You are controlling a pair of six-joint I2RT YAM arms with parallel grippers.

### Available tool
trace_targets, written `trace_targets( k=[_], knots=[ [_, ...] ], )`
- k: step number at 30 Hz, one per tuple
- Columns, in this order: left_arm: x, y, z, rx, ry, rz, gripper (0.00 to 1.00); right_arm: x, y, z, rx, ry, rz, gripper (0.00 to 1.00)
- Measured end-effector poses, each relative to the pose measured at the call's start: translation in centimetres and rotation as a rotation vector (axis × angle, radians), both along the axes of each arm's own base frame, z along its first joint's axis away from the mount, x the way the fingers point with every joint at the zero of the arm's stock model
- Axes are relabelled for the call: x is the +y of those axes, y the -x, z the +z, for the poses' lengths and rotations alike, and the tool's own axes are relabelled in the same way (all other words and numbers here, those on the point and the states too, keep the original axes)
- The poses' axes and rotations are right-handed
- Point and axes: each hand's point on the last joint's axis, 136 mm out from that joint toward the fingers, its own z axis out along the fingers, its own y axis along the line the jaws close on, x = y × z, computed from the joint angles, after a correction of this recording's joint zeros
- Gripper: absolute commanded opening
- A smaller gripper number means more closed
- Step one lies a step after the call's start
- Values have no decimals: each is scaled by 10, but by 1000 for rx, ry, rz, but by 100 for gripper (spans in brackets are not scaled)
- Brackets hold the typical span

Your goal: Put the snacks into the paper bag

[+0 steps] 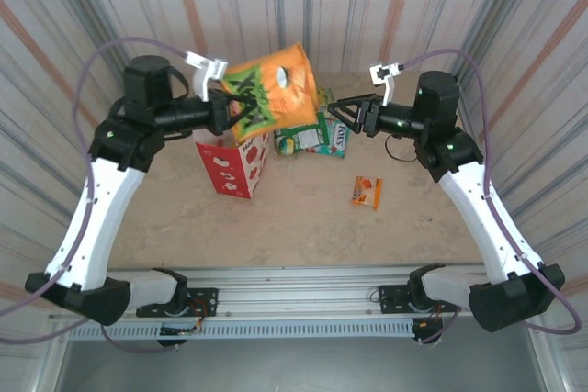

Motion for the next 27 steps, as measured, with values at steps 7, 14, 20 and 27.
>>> trace_targets(
  k=[7,14,20,27],
  knots=[
    [52,-3,59,-189,-99,287,9,-6,-6,-20,68,49,-57,55],
    [80,-23,11,-45,-324,427,9,-12,-13,-58,177,141,-103,54],
    [80,-41,-61,142,-568,416,11,-13,-16,-84,270,189,-109,53],
    [81,-62,-92,199,-737,419,13,-15,-17,-95,296,216,-115,53]
  ],
)
